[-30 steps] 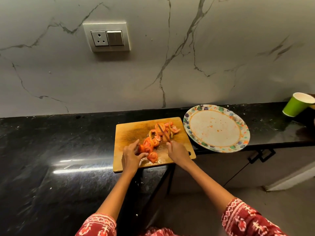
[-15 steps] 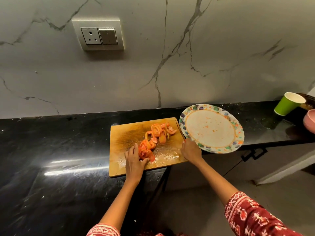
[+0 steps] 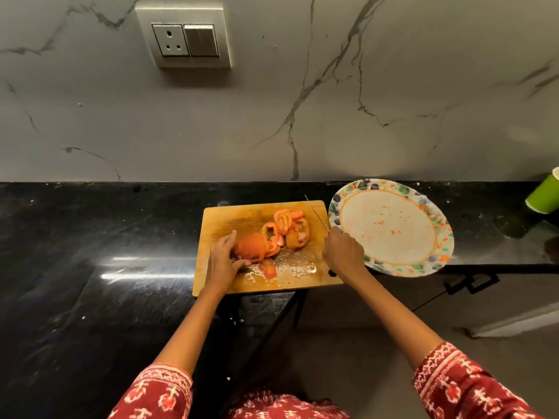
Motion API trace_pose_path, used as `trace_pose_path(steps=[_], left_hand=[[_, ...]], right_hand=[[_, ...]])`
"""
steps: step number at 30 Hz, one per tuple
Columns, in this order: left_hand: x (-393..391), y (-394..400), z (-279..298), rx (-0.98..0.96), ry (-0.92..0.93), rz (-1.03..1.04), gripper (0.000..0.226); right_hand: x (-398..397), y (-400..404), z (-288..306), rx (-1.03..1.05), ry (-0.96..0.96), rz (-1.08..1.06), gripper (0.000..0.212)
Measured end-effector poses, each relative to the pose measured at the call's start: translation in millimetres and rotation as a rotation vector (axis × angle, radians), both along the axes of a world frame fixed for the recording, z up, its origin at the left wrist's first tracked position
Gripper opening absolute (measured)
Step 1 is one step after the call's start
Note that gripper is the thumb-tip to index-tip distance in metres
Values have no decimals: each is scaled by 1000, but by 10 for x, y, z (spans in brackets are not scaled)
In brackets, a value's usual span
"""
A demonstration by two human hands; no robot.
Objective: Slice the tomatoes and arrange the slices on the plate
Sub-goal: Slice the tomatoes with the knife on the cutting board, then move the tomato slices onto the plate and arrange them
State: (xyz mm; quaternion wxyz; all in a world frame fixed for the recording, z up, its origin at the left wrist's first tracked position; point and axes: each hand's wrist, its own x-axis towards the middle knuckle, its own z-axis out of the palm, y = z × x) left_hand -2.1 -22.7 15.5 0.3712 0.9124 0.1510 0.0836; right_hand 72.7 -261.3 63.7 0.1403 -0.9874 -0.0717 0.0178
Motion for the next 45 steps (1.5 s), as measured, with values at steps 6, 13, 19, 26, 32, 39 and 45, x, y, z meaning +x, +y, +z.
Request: trace_pose_path(steps=[6, 13, 19, 26, 32, 39, 45], left_hand=[[-126, 199, -30, -53, -15, 25, 76], [-57, 314, 31, -137, -76, 71, 57], [-127, 530, 80, -154, -107, 187, 39], [-446, 1024, -13, -190, -112, 410, 32], [-756, 1337, -63, -172, -122, 470, 26], [-848, 1508, -95, -172, -101, 416, 26], [-850, 1460, -207, -173, -57, 319, 25]], right_hand=[[-23, 138, 21, 36, 56, -103, 29], [112, 296, 182, 143, 103, -147, 23], [-185, 995, 418, 288, 60, 169, 20], [-622, 1866, 138, 330, 294, 317, 23], [-905, 2337, 9, 333, 327, 267, 31], [-914, 2527, -46, 413, 454, 237, 7], [-870, 2238, -62, 580, 454, 206, 25]])
